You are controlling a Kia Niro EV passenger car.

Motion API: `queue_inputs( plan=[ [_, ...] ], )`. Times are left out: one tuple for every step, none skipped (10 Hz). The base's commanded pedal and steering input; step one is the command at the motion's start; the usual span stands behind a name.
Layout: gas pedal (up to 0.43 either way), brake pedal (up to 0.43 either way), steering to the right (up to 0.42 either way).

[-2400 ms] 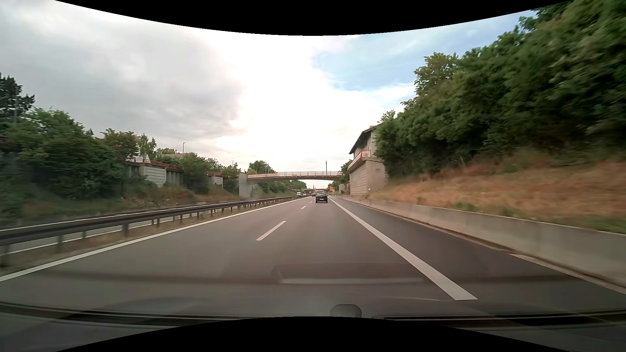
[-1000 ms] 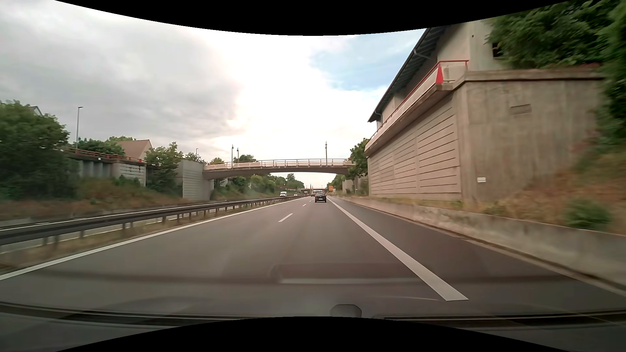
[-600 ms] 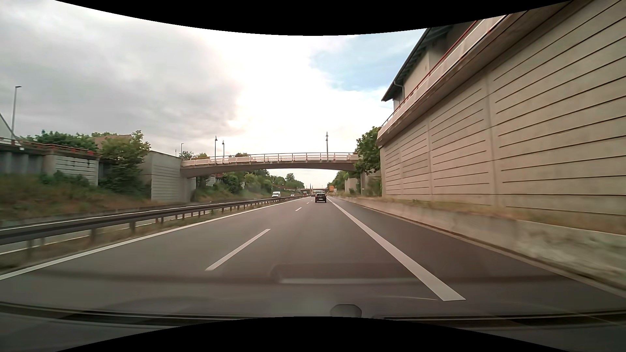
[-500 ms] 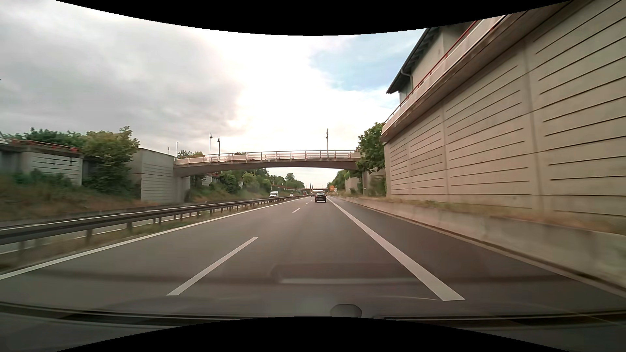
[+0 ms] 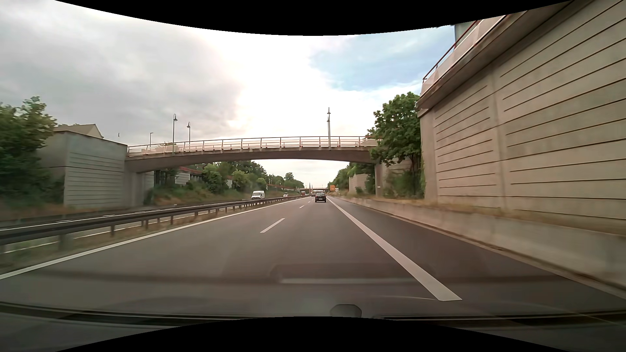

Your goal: Follow the waypoints while adhering to traffic rules and regulations

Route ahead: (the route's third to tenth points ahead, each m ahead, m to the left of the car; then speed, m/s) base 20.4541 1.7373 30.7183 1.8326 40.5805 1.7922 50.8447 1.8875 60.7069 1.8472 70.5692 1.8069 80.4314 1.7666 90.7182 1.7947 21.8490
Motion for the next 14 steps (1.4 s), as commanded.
queue_inputs(
  plan=[
    [0.220, 0.000, -0.003],
    [0.240, 0.000, -0.004],
    [0.240, 0.000, -0.004],
    [0.240, 0.000, -0.004],
    [0.240, 0.000, -0.004],
    [0.240, 0.000, -0.004],
    [0.240, 0.000, -0.004],
    [0.240, 0.000, -0.004],
    [0.240, 0.000, -0.004],
    [0.240, 0.000, -0.004],
    [0.240, 0.000, -0.004],
    [0.240, 0.000, -0.004],
    [0.240, 0.000, -0.004],
    [0.240, 0.000, -0.004]
  ],
)
